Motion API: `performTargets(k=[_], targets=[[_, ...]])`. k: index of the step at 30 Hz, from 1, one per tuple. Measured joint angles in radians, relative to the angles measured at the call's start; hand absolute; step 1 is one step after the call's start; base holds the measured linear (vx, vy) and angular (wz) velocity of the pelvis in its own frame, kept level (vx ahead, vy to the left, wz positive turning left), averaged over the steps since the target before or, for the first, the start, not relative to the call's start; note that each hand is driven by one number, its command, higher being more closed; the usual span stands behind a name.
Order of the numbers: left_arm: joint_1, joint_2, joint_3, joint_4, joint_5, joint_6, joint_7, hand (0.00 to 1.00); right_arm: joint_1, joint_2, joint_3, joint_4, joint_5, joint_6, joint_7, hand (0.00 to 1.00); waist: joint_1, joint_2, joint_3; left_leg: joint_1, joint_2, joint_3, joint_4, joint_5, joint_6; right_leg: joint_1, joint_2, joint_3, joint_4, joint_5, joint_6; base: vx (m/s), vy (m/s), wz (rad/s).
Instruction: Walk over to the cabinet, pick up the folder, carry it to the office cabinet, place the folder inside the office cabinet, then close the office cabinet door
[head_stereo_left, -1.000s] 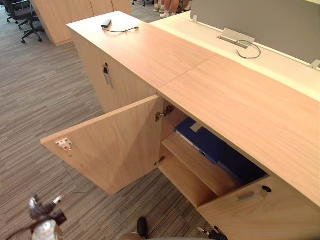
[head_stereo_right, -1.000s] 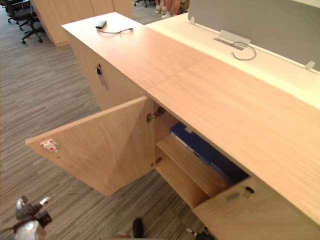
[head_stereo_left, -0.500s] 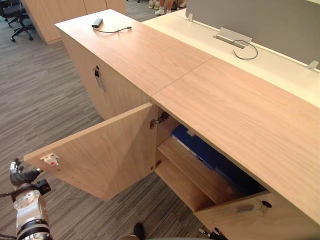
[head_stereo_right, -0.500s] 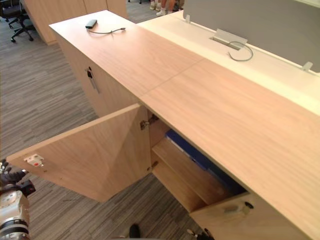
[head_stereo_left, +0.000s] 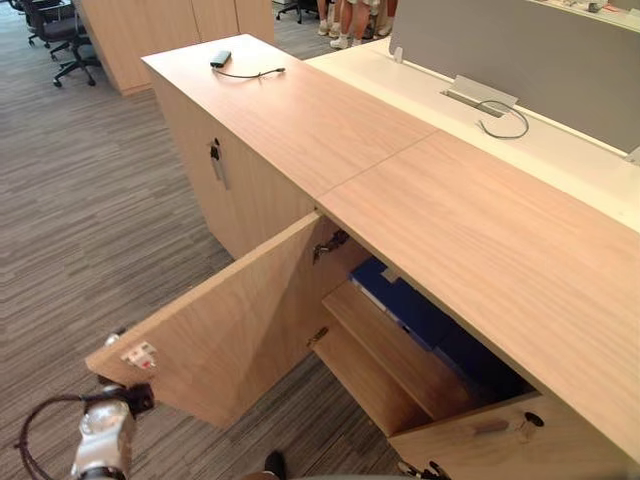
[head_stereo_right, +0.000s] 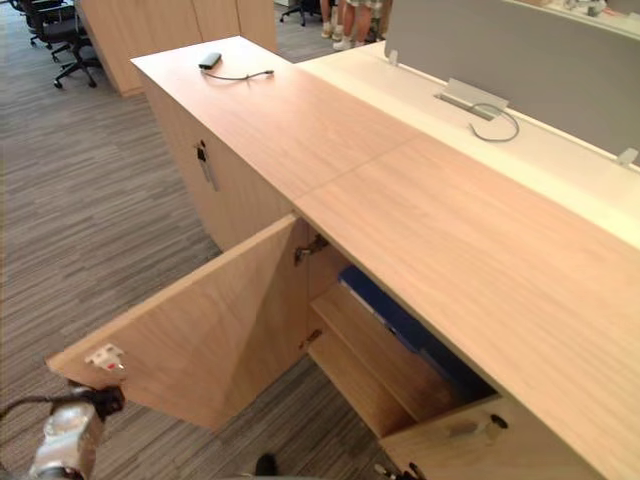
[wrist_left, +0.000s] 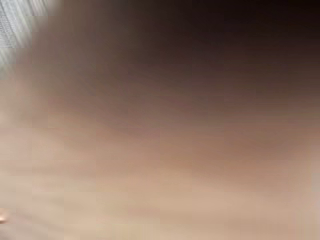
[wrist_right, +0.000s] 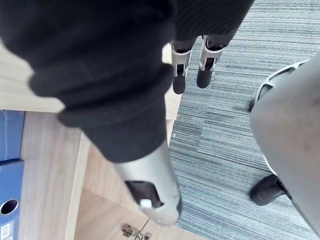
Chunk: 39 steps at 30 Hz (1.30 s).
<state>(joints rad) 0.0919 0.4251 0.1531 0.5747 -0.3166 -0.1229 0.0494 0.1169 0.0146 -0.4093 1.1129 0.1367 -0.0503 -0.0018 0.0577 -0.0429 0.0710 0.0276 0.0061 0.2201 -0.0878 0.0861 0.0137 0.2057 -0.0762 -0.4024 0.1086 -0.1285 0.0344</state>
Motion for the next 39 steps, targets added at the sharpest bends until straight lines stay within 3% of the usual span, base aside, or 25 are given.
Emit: performTargets(k=[7, 8, 12, 17, 23, 27, 29, 33, 39], targets=[[0.17, -0.096, -0.306, -0.185, 0.088, 0.003, -0.154, 0.0, -0.012, -0.009, 0.019, 0.001, -0.015, 0.0, 0.0, 0.0, -0.001, 0.023, 0.0, -0.048, -0.024, -0.006, -0.006, 0.03, 0.001, -0.038, -0.023, -0.005, -0.012, -0.018, 0.024, -0.12, 0.009, -0.01], [0.17, -0.126, -0.357, -0.192, 0.104, 0.004, -0.179, 0.0, -0.017, -0.009, 0.025, 0.002, -0.021, 0.0, 0.0, 0.0, -0.01, 0.022, 0.0, -0.066, -0.04, -0.004, -0.006, 0.036, -0.001, -0.051, -0.037, -0.005, -0.017, -0.048, 0.029, -0.2, 0.023, 0.0], [0.204, -0.169, -0.445, -0.194, 0.155, 0.006, -0.235, 0.0, -0.015, -0.029, 0.049, 0.001, -0.02, -0.004, -0.001, 0.0, -0.043, 0.037, -0.007, -0.066, -0.033, -0.009, -0.007, 0.046, -0.001, -0.053, -0.031, -0.005, -0.023, -0.062, 0.032, -0.14, 0.012, -0.04], [0.209, -0.184, -0.486, -0.185, 0.167, 0.007, -0.254, 0.0, -0.005, -0.03, 0.059, 0.001, -0.017, -0.011, -0.001, 0.0, -0.052, 0.033, -0.026, -0.111, -0.013, 0.012, -0.006, 0.059, 0.001, -0.111, -0.017, 0.026, -0.022, -0.059, 0.034, -0.03, 0.0, -0.15], [0.187, -0.184, -0.518, -0.151, 0.187, 0.01, -0.256, 0.0, -0.006, -0.024, 0.038, 0.001, -0.002, -0.013, 0.0, 0.0, -0.074, 0.02, -0.027, -0.091, 0.007, 0.159, 0.0, 0.047, 0.023, -0.153, -0.02, 0.143, -0.025, -0.011, 0.029, 0.08, 0.007, -0.68], [0.152, -0.186, -0.522, -0.151, 0.194, 0.01, -0.256, 0.0, -0.007, -0.021, 0.033, -0.001, -0.003, -0.013, 0.001, 0.0, -0.086, 0.019, -0.026, -0.041, 0.055, 0.272, 0.0, 0.023, -0.001, -0.153, 0.004, 0.081, -0.054, 0.042, 0.035, 0.0, -0.074, -0.94], [0.123, -0.193, -0.54, -0.151, 0.194, 0.01, -0.256, 0.0, -0.003, -0.021, -0.001, 0.001, -0.015, -0.011, 0.003, 0.0, -0.114, 0.024, -0.026, -0.019, 0.062, 0.323, -0.001, 0.013, -0.015, -0.154, 0.007, 0.08, -0.066, 0.048, 0.028, -0.05, -0.085, -0.71], [0.066, -0.239, -0.54, -0.113, 0.194, 0.017, -0.241, 0.0, 0.058, -0.033, -0.022, 0.003, -0.041, 0.0, 0.01, 0.0, -0.149, 0.031, -0.028, -0.007, 0.066, 0.338, 0.0, 0.006, -0.024, -0.151, 0.01, 0.087, -0.075, 0.049, 0.027, -0.03, -0.039, -0.19], [0.027, -0.276, -0.546, -0.112, 0.187, 0.016, -0.188, 0.0, 0.073, -0.033, -0.02, -0.002, -0.039, 0.003, 0.009, 0.0, -0.157, 0.035, -0.031, -0.007, 0.065, 0.347, 0.0, 0.003, -0.028, -0.147, 0.01, 0.087, -0.097, 0.06, 0.029, -0.02, -0.008, -0.04]])
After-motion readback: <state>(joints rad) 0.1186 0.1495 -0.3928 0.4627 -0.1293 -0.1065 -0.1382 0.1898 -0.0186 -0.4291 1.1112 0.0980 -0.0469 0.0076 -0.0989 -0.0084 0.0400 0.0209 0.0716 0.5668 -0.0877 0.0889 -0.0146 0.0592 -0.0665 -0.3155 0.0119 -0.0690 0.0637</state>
